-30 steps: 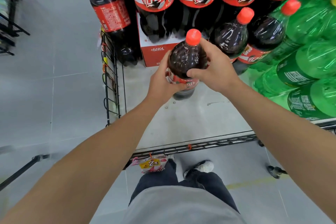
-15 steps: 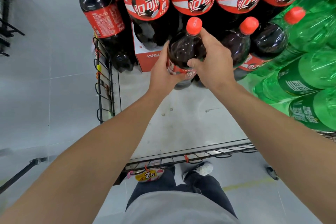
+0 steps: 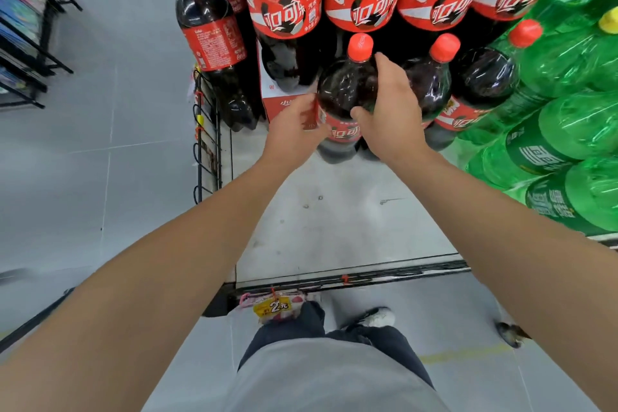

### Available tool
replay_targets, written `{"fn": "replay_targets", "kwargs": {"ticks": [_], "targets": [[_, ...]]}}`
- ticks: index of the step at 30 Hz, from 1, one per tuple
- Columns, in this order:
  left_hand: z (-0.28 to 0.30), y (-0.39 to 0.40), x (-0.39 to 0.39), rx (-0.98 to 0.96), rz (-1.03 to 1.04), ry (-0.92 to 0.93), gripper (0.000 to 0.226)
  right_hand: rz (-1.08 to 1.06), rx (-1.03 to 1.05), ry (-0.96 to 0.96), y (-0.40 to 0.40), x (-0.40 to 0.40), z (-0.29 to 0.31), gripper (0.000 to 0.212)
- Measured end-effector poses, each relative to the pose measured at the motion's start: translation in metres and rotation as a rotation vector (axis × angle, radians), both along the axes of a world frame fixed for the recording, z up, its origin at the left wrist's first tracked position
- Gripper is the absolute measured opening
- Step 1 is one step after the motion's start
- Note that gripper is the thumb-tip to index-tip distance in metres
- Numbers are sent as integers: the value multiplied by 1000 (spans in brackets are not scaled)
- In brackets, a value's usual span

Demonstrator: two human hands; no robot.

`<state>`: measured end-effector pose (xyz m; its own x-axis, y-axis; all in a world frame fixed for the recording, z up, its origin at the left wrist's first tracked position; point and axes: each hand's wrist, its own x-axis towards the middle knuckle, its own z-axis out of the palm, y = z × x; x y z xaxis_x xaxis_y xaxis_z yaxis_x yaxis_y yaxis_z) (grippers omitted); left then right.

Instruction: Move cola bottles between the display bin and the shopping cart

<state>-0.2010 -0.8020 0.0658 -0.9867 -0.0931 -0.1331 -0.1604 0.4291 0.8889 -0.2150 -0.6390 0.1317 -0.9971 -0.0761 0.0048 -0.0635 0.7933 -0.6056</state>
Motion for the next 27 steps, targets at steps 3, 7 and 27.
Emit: {"fn": "replay_targets", "kwargs": {"ticks": [3,7,27], "targets": [[16,-1,24,-177,-27,63,47,68,42,100,12,21,-1,66],[34,6,60,-422,-113,114,54,258,323,103,39,49,-8,71],[89,126,292,-907,-73,64,75,524,606,110,169,234,26,80]]}}
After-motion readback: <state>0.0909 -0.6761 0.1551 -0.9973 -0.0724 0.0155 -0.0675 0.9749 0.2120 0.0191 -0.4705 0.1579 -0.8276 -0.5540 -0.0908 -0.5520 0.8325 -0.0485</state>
